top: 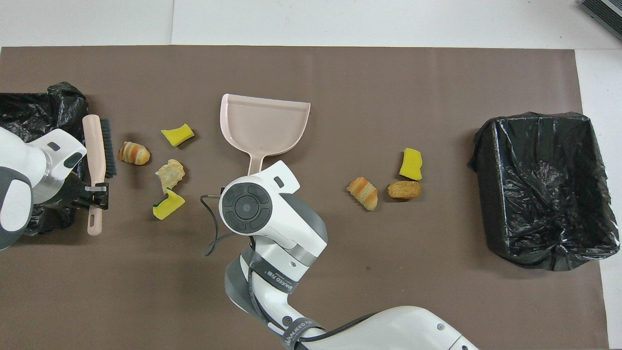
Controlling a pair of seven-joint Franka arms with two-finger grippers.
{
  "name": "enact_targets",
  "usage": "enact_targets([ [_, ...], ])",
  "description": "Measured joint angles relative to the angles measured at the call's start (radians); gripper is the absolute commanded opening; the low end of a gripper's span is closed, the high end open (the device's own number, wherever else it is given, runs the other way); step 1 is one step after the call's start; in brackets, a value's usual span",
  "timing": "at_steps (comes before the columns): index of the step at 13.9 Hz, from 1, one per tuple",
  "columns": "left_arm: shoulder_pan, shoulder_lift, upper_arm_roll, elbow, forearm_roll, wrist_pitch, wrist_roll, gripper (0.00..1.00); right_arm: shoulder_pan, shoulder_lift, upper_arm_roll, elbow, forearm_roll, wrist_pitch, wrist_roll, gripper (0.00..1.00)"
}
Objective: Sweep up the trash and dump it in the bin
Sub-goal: 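Place the dustpan near the debris while the left gripper sweeps bread inward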
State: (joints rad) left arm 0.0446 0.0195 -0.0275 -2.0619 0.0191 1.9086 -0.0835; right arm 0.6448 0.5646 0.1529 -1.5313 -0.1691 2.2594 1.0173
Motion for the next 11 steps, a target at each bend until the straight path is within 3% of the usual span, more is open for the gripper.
enact_targets([
  [2, -0.002, 0.006, -0.003, -0.005, 0.000, 0.001, 0.001, 0.00, -0.004, 0.000, -0.007, 0.002, -0.039, 0.001, 0.000, 0.86],
  [4, -0.002, 0.015, -0.006, -0.011, 0.000, 0.017, 0.001, 0.00, -0.013, 0.000, -0.007, 0.009, -0.058, 0.001, 0.000, 0.73],
  [8, 0.001, 0.049, 0.003, -0.014, 0.000, 0.101, 0.001, 0.00, -0.015, 0.000, -0.007, 0.014, -0.077, 0.001, 0.000, 0.61],
  [11, 0.003, 0.065, 0.004, -0.014, 0.000, 0.128, 0.001, 0.00, -0.015, 0.000, -0.007, 0.014, -0.093, 0.001, -0.004, 0.37],
])
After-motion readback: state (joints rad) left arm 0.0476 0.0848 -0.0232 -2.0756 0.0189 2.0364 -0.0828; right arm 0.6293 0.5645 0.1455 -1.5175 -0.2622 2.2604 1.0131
